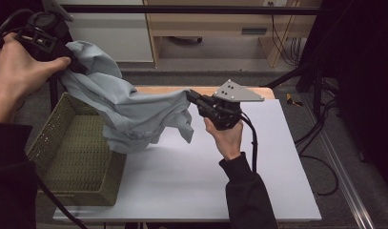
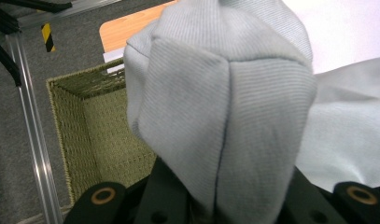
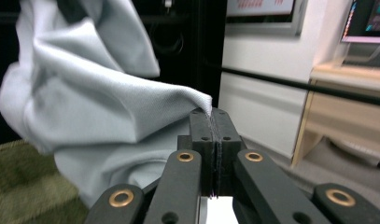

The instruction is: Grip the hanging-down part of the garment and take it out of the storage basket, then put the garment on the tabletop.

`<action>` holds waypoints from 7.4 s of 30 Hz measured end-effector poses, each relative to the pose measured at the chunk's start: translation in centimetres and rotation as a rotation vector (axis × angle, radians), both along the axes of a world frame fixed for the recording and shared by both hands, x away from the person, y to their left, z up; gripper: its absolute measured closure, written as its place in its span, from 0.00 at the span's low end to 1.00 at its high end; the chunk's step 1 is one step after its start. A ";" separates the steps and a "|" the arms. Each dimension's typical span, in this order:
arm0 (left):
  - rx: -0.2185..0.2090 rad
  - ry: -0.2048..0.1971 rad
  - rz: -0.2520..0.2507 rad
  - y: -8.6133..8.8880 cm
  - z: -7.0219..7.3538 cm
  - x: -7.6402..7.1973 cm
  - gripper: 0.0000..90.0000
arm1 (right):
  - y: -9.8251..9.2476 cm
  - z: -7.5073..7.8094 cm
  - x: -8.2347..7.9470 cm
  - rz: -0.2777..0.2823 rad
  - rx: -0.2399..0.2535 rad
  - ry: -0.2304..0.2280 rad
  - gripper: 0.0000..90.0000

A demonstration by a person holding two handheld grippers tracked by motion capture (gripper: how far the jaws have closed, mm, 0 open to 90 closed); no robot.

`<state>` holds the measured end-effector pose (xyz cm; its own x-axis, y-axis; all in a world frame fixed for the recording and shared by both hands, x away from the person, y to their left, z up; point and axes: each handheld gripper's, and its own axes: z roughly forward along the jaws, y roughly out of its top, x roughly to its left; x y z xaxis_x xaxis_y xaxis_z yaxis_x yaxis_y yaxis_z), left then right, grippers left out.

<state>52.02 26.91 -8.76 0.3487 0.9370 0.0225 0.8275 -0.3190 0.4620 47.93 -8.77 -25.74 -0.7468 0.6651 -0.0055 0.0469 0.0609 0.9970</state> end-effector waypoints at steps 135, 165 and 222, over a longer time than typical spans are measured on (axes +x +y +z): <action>0.014 -0.040 -0.323 -12.8 -1.7 -2.0 0.89 | -12.8 -15.9 -10.3 -0.263 0.040 0.136 0.01; -0.024 0.001 -0.505 -17.3 -9.4 -2.1 0.89 | -12.8 -15.9 -10.4 -0.257 0.051 0.140 0.01; -0.185 0.054 -0.598 -18.2 -24.7 -1.2 0.21 | -12.8 -16.5 -10.2 -0.253 0.039 0.160 0.00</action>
